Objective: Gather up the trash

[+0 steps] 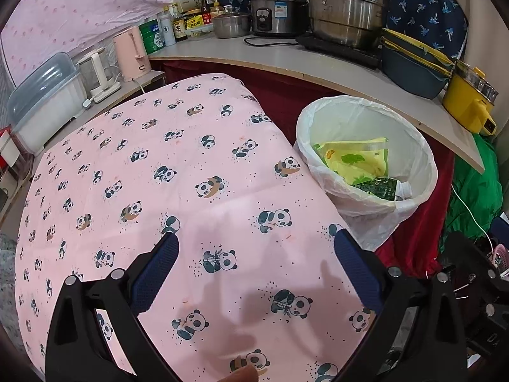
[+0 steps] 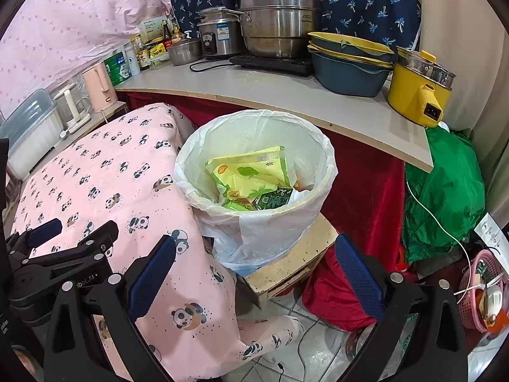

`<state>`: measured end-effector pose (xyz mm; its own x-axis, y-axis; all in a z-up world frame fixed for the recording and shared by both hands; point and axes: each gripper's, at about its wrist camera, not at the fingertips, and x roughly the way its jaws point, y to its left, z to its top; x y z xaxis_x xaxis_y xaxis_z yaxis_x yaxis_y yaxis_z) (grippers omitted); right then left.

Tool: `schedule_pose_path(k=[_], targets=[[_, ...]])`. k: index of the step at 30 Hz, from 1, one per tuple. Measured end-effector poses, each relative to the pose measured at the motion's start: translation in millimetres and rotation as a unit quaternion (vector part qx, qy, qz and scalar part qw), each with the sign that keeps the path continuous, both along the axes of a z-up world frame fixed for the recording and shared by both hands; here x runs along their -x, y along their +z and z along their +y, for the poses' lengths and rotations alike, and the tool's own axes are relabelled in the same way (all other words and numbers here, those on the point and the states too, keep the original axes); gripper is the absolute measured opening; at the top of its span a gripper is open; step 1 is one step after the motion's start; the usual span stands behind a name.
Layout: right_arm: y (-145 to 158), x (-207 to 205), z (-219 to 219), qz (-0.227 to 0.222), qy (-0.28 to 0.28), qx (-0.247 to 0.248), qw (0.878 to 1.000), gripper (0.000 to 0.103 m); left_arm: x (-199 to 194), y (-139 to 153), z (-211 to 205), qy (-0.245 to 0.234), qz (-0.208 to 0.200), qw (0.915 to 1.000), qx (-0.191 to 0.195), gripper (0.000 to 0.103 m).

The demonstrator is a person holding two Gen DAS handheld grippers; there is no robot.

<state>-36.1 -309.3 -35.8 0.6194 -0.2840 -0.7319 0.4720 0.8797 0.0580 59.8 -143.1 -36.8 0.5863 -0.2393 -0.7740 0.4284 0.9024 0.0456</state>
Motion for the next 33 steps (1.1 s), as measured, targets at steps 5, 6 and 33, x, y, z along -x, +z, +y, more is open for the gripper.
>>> schedule_pose_path(k=[5,6,33], targets=[[-2,3,1,0.0,0.001,0.001,1.0,0.097,1,-3,0,0.0,0.001,1.0,-0.002,0.094],[-2,2,1,0.0,0.001,0.001,1.0,0.097,2,-3,1,0.0,0.002,1.0,-0.002,0.094],[6,1,6,-0.01,0.016,0.012,1.0,0.097,-1,14,5,0.011,-0.011,0.9998,0.012,0.094]])
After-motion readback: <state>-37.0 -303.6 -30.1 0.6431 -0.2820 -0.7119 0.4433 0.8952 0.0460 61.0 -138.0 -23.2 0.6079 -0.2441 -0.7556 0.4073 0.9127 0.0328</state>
